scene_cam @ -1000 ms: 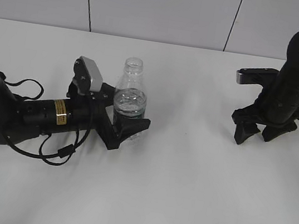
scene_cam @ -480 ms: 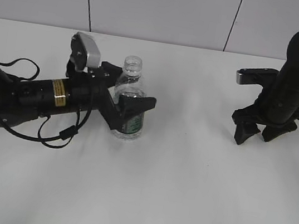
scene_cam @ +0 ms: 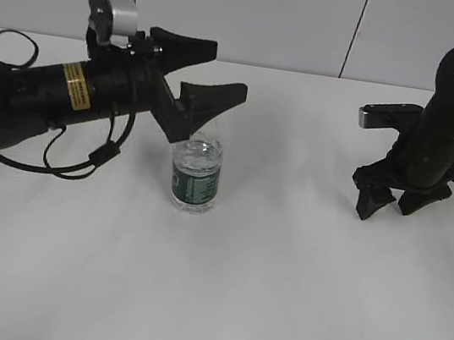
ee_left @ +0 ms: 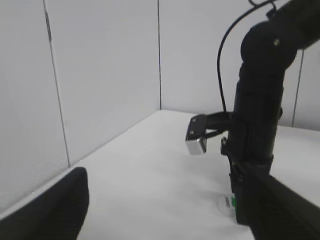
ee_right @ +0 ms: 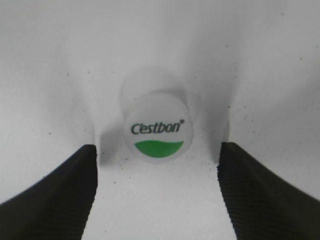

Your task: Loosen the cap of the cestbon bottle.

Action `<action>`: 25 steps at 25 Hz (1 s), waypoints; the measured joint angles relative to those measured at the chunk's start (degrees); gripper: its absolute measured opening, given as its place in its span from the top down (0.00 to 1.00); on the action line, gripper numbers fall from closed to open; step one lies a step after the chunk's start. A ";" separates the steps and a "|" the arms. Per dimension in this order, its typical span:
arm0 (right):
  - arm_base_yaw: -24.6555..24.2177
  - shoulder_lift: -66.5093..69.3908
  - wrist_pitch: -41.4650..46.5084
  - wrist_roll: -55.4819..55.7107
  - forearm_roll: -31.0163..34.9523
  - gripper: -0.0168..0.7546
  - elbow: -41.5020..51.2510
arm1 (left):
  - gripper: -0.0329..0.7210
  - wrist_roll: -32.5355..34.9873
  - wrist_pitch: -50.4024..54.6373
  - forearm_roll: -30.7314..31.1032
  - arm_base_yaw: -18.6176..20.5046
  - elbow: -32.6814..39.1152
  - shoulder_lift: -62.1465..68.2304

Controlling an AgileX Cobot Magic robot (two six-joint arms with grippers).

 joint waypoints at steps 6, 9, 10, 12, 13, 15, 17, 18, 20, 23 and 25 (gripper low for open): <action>0.00 0.00 0.04 -0.07 -0.04 0.24 0.00 | 0.20 -2.87 0.20 -1.03 0.00 0.05 -7.81; 0.00 0.00 0.22 -0.12 -0.04 0.24 0.00 | 0.20 -5.63 6.36 -3.68 0.00 0.05 -13.15; 0.00 0.00 0.33 -0.12 -0.04 0.24 0.00 | 0.20 -6.72 9.80 -4.87 0.00 0.05 -15.02; 0.00 0.00 0.44 -0.12 -0.04 0.24 0.00 | 0.20 -8.53 17.28 -8.60 0.00 0.05 -18.29; 0.00 -0.15 0.44 -0.12 -0.04 0.24 0.00 | 0.20 -9.05 21.62 -10.74 0.00 0.05 -19.95; 0.00 -1.19 0.58 -0.15 -0.31 0.24 0.00 | 0.20 -9.49 29.10 -14.49 0.05 0.05 -22.62; 0.00 -2.63 0.70 -0.15 -0.41 0.24 -0.19 | 0.20 -9.67 35.64 -16.77 0.33 0.05 -24.84; 0.00 -3.44 0.70 -0.15 -0.41 0.24 -0.19 | 0.20 -9.66 37.85 -17.40 0.61 0.05 -25.70; 0.00 -4.91 0.90 -0.15 -0.41 0.24 -0.19 | 0.20 -10.03 42.51 -18.49 1.27 0.10 -27.04; 0.00 -7.22 1.86 -0.15 -0.54 0.24 -0.24 | 0.20 -12.08 48.80 -19.30 2.68 0.10 -29.04; 0.00 -8.91 3.04 -0.08 -0.62 0.24 -0.24 | 0.21 -13.26 52.91 -19.56 3.89 0.10 -30.63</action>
